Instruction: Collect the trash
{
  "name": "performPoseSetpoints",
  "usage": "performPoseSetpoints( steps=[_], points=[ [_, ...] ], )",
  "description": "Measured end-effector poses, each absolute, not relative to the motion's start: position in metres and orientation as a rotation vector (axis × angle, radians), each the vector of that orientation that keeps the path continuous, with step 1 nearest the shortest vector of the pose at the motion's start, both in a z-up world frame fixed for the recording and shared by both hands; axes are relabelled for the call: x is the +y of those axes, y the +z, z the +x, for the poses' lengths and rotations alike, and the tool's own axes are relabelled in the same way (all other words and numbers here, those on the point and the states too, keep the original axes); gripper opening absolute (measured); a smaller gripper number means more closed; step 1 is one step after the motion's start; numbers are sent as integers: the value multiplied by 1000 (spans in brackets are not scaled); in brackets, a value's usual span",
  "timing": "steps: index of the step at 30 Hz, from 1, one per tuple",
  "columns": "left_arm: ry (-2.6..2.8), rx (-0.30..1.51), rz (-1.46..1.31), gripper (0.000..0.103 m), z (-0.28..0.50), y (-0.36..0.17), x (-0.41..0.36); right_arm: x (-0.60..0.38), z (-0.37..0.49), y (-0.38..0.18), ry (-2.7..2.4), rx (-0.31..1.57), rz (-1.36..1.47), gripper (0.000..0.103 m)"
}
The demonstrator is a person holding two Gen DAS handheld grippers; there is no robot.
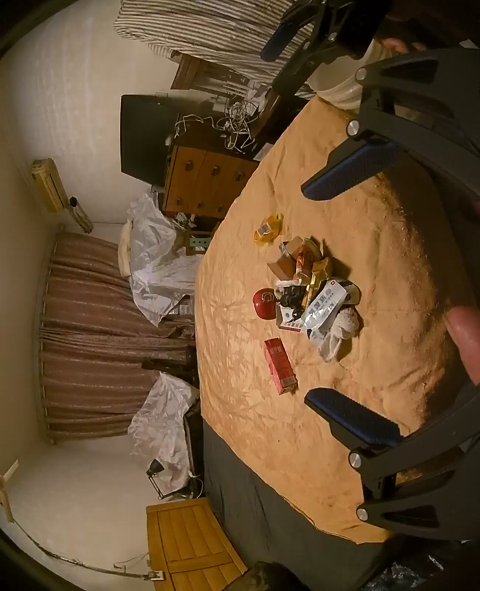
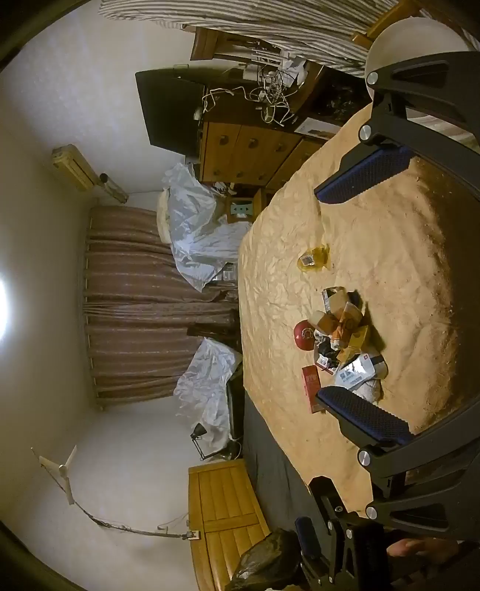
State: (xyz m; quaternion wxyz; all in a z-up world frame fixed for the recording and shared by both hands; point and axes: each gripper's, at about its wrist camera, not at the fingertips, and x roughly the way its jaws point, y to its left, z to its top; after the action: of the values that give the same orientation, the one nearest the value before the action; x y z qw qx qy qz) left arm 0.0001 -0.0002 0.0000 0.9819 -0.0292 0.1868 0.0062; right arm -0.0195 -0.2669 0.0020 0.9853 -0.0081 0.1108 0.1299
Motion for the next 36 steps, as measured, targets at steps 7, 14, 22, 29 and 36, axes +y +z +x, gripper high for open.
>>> performPoseSetpoints(
  steps=[7,14,22,29,36],
  points=[
    [11,379,-55,98,0,0,0,-267,-23,4,261,220,-16,99],
    [19,374,-53,98,-1,1,1,-267,-20,2,263,231,-14,99],
    [16,380,-50,98,0,0,0,-267,-20,3,263,234,-13,99],
    [20,385,-52,98,1,-3,-2,-263,-18,0,275,242,-4,99],
    [20,386,-51,98,1,-4,-2,-262,-17,1,273,244,-2,99]
  ],
)
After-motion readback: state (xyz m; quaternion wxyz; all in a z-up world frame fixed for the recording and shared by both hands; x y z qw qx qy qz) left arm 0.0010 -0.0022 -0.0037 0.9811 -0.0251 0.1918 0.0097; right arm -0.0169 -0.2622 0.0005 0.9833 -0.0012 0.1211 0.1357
